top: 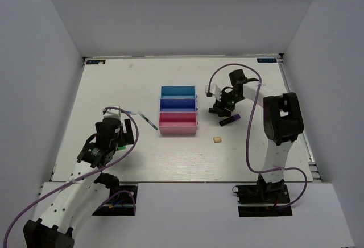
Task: Sort the stationery into containers
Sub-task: Pick up the pen from the center of the board, then place the pen at the corner of the board.
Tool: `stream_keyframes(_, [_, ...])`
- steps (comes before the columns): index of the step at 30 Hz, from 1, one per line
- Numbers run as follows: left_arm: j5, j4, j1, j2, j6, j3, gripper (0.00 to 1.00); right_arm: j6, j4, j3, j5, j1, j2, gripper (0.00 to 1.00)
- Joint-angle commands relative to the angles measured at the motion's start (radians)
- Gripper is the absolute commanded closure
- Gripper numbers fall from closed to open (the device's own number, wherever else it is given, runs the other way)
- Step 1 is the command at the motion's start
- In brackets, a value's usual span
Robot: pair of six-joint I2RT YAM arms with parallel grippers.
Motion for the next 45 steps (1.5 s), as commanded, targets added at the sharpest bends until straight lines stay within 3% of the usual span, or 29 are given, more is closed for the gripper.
stream_keyframes(1, [-0.011,-0.003,0.003,-0.004,-0.001,0.035,0.08,-0.057,-0.029,-0.002,0.066,0.019,0.027,0.40])
stream_keyframes(9, [-0.013,-0.003,0.003,-0.007,0.001,0.032,0.08,-0.110,-0.072,-0.031,0.190,0.029,0.068,0.56])
stream_keyframes(13, [-0.014,-0.005,0.003,-0.005,0.002,0.032,0.08,-0.121,-0.086,-0.058,0.202,0.030,0.075,0.86])
stream_keyframes(16, [-0.013,-0.003,0.003,-0.004,0.001,0.030,0.08,-0.110,-0.138,-0.036,0.195,0.026,0.081,0.99])
stream_keyframes(20, [-0.016,-0.003,0.003,-0.002,0.002,0.030,0.08,-0.080,-0.265,0.048,0.172,0.023,0.069,1.00])
stream_keyframes(26, [-0.016,0.000,0.002,0.004,0.004,0.032,0.08,-0.008,-0.314,0.218,0.112,0.033,-0.059,1.00])
stream_keyframes(33, [-0.023,-0.002,0.002,0.015,0.005,0.029,0.08,0.055,-0.342,0.421,0.115,0.105,-0.054,1.00])
stream_keyframes(40, [-0.034,-0.008,0.003,0.036,0.007,0.033,0.08,0.020,-0.299,0.642,0.164,0.251,0.085,1.00])
stream_keyframes(45, [-0.048,-0.014,0.003,0.042,0.010,0.032,0.08,0.038,-0.034,0.608,0.261,0.338,0.142,1.00])
